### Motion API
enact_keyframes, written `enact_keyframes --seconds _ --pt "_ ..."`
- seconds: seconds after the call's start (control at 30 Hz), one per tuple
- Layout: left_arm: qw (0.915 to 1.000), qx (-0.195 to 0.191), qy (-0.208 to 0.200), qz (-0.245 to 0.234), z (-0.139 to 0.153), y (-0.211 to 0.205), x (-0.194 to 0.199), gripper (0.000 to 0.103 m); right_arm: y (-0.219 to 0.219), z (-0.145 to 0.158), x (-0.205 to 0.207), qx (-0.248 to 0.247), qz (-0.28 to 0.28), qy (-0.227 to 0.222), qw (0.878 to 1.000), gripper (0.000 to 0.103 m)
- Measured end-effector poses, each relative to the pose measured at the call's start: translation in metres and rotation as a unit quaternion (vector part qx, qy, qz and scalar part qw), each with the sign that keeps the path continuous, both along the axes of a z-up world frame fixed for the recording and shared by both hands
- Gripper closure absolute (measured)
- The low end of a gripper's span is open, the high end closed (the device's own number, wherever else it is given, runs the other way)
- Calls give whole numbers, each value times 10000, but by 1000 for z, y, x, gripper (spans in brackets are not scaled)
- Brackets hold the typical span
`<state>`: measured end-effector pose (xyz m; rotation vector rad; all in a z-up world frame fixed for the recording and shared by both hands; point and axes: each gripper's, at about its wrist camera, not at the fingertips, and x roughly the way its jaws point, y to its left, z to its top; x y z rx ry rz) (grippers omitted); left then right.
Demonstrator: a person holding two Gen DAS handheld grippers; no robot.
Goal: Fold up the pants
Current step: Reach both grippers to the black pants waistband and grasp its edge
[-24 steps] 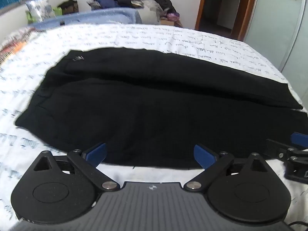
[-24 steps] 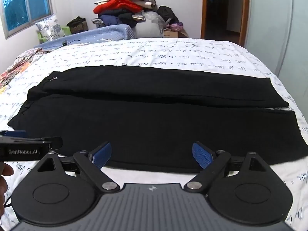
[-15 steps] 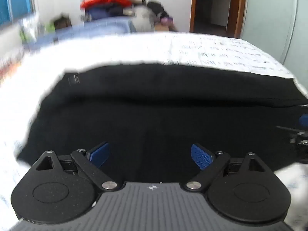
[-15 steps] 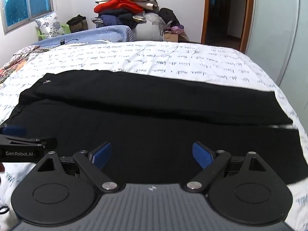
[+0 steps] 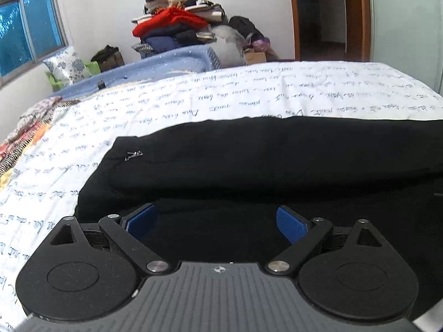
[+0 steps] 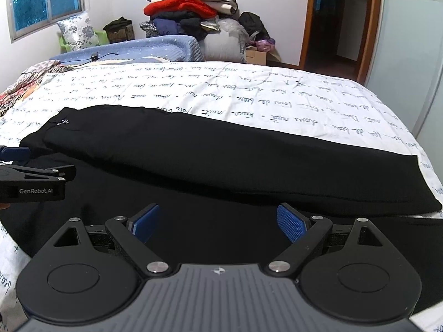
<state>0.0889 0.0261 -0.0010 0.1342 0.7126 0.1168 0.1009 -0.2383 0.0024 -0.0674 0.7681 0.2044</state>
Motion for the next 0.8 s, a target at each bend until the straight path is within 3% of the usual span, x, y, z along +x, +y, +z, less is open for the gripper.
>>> enact_keyframes --seconds 0.2,0.5,0.7,0.77,0.8 --pt "9994 -325 53 133 -2 32 24 1 8 -13 13 81 16 -27 10000 11" --pt "9932 -1065 40 467 4 137 76 2 15 -41 17 195 63 238 9995 11" --pt "9815 -1754 260 728 -5 225 130 2 21 -57 23 106 123 433 9989 11" --pt "9718 -2186 549 688 -16 247 144 2 23 -60 23 54 140 396 9991 10" --pt "9628 -2551 626 631 -21 259 151 2 24 -60 23 24 164 382 9991 8"
